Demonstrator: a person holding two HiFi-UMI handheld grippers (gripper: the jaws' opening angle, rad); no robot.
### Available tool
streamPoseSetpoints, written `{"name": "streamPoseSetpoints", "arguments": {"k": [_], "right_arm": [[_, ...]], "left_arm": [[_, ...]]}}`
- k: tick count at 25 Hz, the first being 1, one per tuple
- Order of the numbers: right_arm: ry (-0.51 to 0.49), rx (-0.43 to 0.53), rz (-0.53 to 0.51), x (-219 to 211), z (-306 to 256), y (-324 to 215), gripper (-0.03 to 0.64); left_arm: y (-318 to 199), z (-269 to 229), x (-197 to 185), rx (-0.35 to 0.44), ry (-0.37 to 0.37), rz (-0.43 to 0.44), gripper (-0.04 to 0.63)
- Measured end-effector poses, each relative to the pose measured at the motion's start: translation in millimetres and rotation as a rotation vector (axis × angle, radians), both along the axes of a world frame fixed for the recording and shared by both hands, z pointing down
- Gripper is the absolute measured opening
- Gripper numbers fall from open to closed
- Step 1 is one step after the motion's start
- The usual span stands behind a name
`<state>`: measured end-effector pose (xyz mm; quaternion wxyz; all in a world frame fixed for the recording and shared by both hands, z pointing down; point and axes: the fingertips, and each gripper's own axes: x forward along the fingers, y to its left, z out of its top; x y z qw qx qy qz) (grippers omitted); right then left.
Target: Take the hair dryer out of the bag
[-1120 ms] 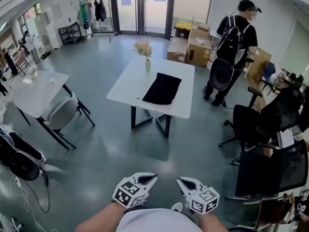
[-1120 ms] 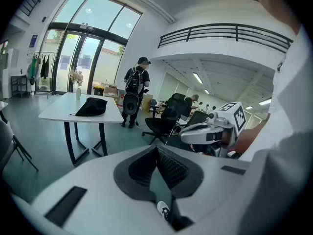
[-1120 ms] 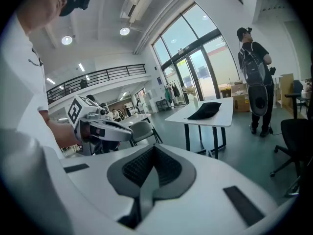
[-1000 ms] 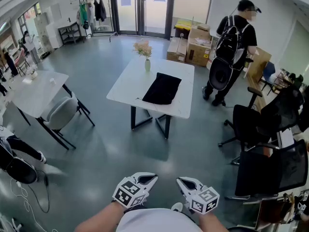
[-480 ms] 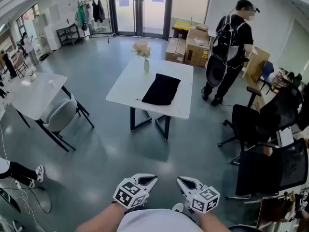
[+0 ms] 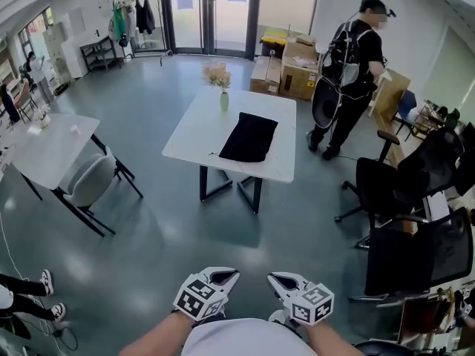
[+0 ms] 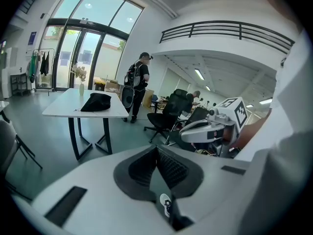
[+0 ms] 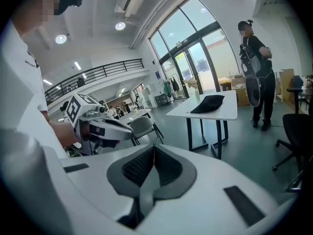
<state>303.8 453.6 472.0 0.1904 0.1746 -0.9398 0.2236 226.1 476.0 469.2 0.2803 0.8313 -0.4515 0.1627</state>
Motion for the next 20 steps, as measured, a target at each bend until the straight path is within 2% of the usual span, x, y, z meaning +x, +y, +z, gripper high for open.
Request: {"name": "streamPoseSetpoints", "arguments": {"k": [6,11,15,20], "right_arm": [[0.008,-0.005,0.008,-43,2,9,0.017],[0.013,-0.023,0.030,-72,10,24,0.017],[0.050,-0.052,0.018,-80,17,32,0.017],[0.057,-0.048,0.034,-90,21,5,0.017]], "left_arm": [[8,5,-42,-0.002,-0.007,0.015,0.014],[29,25,-70,-0.038,-0.019,0.047,0.014],[33,31,-87,-0.060,0.007,0.026,0.014],[8,36,-105,-0.048,0.031,-0.011,0.014]]}}
